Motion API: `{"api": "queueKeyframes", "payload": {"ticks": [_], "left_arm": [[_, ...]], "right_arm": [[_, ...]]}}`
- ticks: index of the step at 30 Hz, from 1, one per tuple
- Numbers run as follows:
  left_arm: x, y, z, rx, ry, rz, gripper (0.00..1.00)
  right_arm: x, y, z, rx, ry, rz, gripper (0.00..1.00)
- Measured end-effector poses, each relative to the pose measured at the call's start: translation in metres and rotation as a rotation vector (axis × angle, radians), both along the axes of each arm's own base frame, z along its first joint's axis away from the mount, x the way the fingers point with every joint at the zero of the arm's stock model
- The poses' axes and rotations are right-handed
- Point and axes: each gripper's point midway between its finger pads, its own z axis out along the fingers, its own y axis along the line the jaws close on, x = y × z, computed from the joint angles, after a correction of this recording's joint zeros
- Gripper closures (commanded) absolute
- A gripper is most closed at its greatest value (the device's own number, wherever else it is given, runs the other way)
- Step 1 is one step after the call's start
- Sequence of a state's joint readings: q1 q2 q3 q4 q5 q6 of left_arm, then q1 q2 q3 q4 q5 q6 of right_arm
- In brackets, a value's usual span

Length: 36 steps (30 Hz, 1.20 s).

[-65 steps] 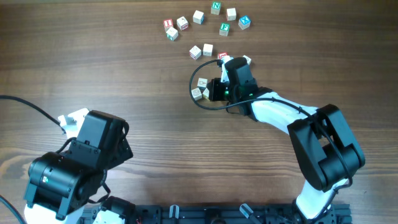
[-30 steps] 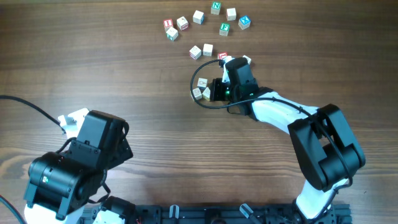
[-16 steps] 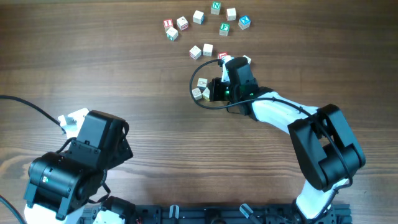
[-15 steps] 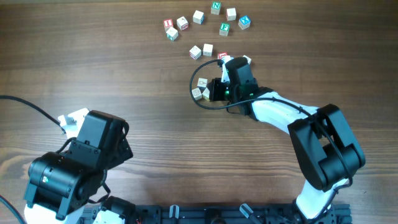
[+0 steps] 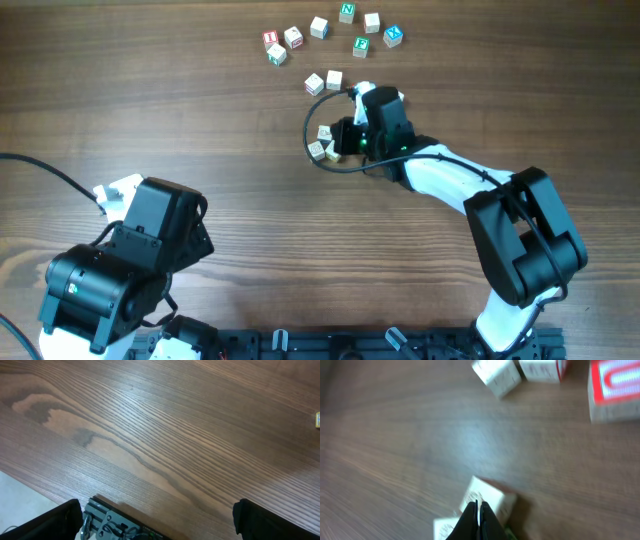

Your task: Form a circle

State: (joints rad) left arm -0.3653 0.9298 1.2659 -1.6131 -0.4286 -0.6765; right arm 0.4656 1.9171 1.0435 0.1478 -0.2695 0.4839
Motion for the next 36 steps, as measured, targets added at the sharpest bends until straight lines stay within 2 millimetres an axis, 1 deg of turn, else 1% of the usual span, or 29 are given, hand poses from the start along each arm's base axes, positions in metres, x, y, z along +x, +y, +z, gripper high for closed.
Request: {"api": "queueKeyframes", "payload": {"ticks": [2,4,9,12,15,17,21,23,28,33,36], "left_arm": [[0.0,0.0,0.0,0.0,0.0,0.0,0.0],[0.0,0.0,0.0,0.0,0.0,0.0,0.0],[0.0,0.0,0.0,0.0,0.0,0.0,0.0],[0.0,0.0,0.0,0.0,0.0,0.0,0.0],[0.0,0.0,0.0,0.0,0.0,0.0,0.0],[0.0,0.0,0.0,0.0,0.0,0.0,0.0],[0.0,0.0,0.0,0.0,0.0,0.0,0.0],[0.0,0.0,0.0,0.0,0.0,0.0,0.0],[0.0,0.0,0.0,0.0,0.0,0.0,0.0],[0.0,0.0,0.0,0.0,0.0,0.0,0.0],[0.0,0.0,0.0,0.0,0.0,0.0,0.0]], "right_arm": [[0.008,0.004,0.011,0.015,-0.031,0.0,0.96],[0.012,0.006,0.017,0.022,-0.045,0.0,0.95],[0.005,0.018,0.017,-0.025,-0.041,0.022,0.96],[0.006,0.031,0.027,-0.047,-0.083,0.032,0.95],[0.006,0.039,0.031,-0.067,-0.097,0.036,0.95],[0.008,0.042,0.027,-0.089,-0.085,0.036,0.95],[0.015,0.046,0.005,-0.174,-0.015,0.039,0.95],[0.017,0.05,0.0,-0.202,-0.012,0.04,0.95],[0.007,0.059,-0.003,-0.257,-0.016,0.048,0.95],[0.003,0.049,-0.011,-0.306,0.012,0.03,0.95],[0.004,0.045,-0.012,-0.324,0.01,0.021,0.95]]}}
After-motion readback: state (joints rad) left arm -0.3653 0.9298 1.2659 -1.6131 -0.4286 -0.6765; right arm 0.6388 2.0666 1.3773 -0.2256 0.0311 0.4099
